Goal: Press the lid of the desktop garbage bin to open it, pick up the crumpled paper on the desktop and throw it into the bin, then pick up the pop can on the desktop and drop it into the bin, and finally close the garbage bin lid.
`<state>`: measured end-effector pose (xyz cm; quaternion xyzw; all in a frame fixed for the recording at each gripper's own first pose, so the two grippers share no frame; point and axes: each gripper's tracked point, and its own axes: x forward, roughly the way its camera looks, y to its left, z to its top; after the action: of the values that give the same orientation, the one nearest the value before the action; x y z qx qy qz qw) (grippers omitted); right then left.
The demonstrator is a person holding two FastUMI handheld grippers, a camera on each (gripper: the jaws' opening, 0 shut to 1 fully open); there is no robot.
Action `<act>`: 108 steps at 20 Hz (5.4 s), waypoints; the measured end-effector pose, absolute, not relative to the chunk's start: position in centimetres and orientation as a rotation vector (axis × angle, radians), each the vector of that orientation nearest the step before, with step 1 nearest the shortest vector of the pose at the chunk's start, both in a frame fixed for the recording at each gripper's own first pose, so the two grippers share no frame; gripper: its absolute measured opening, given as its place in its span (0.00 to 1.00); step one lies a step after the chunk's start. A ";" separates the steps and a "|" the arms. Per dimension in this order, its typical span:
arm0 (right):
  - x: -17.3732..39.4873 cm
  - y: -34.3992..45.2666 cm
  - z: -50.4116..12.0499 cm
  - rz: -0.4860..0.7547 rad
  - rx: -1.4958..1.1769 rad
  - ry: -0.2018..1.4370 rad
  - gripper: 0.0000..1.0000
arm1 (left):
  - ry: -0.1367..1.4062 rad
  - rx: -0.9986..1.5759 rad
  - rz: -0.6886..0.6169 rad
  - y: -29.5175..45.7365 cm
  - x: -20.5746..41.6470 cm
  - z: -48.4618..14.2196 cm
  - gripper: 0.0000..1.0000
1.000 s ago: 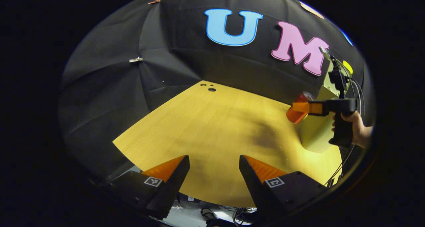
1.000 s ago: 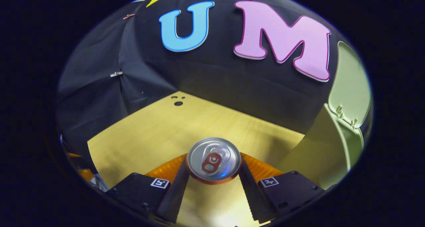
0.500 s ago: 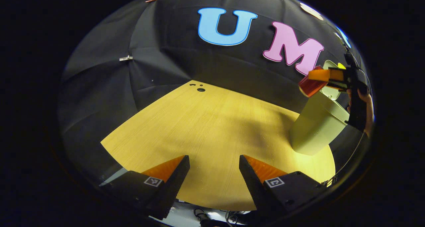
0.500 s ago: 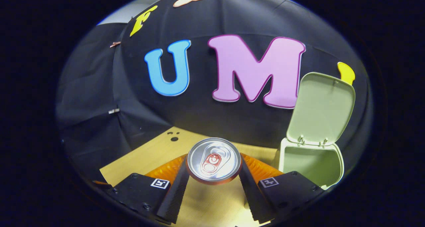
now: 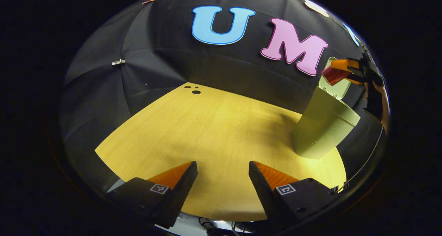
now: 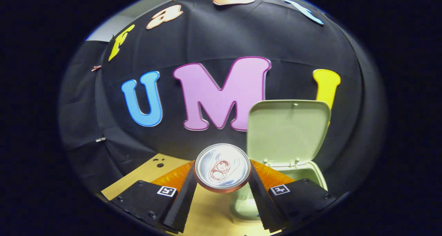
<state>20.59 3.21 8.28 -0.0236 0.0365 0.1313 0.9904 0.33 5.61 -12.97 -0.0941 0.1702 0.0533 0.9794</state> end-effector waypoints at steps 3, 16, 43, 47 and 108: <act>21.8 -0.6 8.6 0.186 -0.018 0.069 0.82 | 0.342 -0.196 0.096 4.9 1.1 -12.9 0.96; 23.5 -7.5 4.3 0.069 -0.013 0.159 0.84 | 0.374 -0.132 0.058 1.5 2.6 -13.5 0.96; 25.7 -4.0 24.6 0.068 -0.143 -0.271 0.89 | 0.399 -0.136 0.104 2.0 1.1 -14.3 0.96; 28.1 -4.4 23.9 0.038 -0.105 -0.247 0.89 | 0.400 -0.138 0.140 3.1 0.4 -14.5 0.96; 18.3 -7.9 0.3 -0.059 -0.044 0.127 0.99 | 0.304 0.023 -0.091 2.1 -2.6 -12.8 0.96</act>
<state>18.30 -7.89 0.26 -0.0221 0.0635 -0.0293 0.9973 -2.56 2.07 -12.81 0.0116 0.1514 -0.0454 0.9874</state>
